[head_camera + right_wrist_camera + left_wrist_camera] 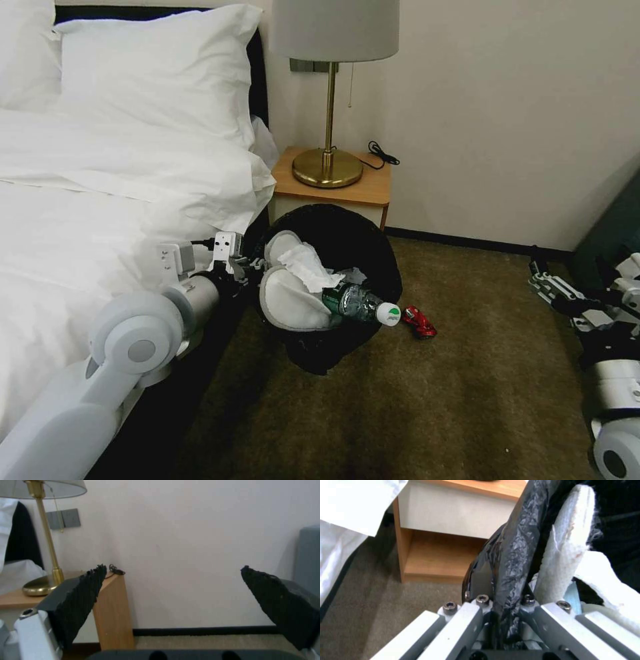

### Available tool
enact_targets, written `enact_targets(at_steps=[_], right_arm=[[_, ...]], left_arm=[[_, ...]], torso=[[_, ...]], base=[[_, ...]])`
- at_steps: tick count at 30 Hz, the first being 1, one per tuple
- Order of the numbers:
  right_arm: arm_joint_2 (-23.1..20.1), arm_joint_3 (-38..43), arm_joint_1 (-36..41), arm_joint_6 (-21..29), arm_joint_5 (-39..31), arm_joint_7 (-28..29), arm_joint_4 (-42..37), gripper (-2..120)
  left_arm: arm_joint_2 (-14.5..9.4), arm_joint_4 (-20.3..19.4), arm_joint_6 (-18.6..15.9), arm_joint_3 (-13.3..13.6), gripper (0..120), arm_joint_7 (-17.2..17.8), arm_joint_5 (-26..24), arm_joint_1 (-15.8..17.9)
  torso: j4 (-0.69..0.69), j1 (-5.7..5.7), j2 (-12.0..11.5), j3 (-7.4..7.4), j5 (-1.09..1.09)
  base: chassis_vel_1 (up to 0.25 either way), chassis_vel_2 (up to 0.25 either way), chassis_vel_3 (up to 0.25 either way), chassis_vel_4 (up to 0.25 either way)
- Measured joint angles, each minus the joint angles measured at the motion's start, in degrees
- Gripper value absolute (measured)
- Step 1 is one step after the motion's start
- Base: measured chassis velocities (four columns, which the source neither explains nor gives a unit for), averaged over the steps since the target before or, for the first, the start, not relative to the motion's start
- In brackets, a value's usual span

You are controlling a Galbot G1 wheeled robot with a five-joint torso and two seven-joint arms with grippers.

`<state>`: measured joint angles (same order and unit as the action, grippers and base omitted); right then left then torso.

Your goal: Pick up the trash bin, then pick up the garbage on the floor and place it into the trash bin.

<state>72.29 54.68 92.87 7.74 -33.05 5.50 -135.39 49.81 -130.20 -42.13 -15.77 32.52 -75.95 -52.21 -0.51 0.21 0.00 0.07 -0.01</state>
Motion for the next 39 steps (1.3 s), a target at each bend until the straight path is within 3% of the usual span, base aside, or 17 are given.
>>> enact_targets(at_steps=[29, 39], right_arm=[[-0.18, -2.65, 0.93, 0.91, 0.87, 0.24, 0.31, 100], [-6.94, -5.09, -0.05, 5.39, -1.39, -5.60, 9.30, 100]], left_arm=[[-0.04, -0.29, 0.00, 0.22, 2, -0.12, -0.18, -0.02], [-0.73, -1.38, 0.00, -0.34, 2, -0.05, -0.54, -0.22]], torso=[[-0.06, 0.03, 0.00, 0.01, 0.01], [-0.06, 0.02, 0.00, 0.01, -0.01]], base=[[-0.112, 0.112, 0.115, -0.116], [0.000, 0.000, 0.000, 0.000]])
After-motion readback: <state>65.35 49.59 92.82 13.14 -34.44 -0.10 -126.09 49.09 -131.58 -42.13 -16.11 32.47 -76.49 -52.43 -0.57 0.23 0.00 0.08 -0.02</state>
